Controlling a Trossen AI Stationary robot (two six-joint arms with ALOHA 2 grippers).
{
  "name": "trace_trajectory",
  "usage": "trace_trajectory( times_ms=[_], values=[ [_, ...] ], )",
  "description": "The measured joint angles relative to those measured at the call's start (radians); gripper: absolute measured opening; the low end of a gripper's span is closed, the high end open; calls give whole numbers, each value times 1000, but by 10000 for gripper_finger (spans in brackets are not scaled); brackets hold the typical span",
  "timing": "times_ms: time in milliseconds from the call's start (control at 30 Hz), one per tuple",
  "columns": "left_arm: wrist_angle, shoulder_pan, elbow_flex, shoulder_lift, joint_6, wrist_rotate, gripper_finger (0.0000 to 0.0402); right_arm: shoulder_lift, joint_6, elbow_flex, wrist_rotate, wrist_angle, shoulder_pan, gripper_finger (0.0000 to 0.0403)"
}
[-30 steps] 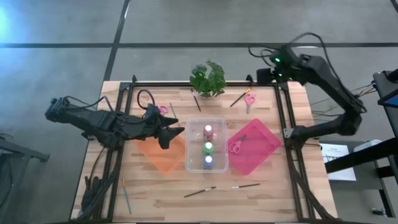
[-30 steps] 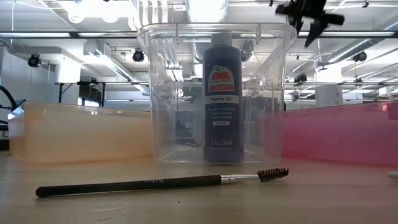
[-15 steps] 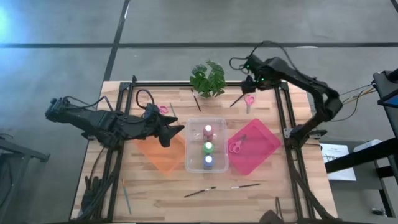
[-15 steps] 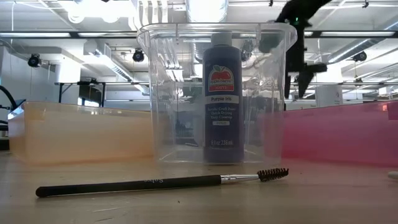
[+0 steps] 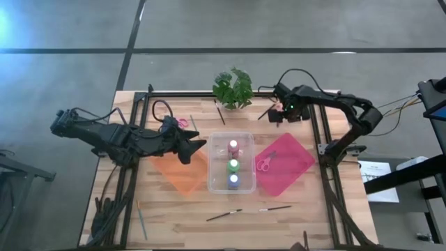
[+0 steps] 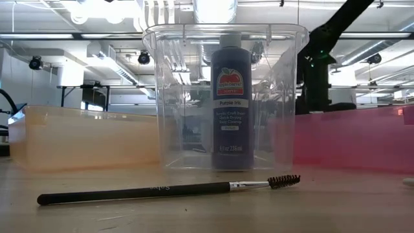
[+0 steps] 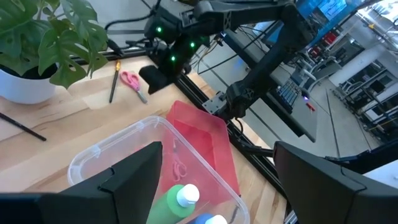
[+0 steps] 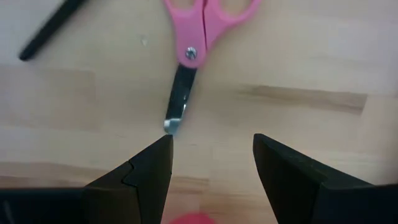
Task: Pick & Place Paint Supplies
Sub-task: Put the right scissors into the pink bin
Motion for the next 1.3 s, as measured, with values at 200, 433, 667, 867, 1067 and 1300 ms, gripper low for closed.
trace_trajectory(
  times_ms=[200,433,667,867,1067,1300],
  values=[
    [0,0,0,0,-18,0,316,-1,4,-22,-3,61,1,217],
    [0,0,0,0,-34,0,316,46,49,24,-5,92,1,217],
    [0,0,0,0,-50,0,316,112,90,55,-3,104,3,217],
    [0,0,0,0,-51,0,316,127,113,53,5,107,-5,217],
    [-1,0,0,0,-51,-3,316,127,102,43,4,112,-25,189],
    [-1,0,0,0,-58,-4,316,127,109,25,-13,138,-33,117]
  ],
)
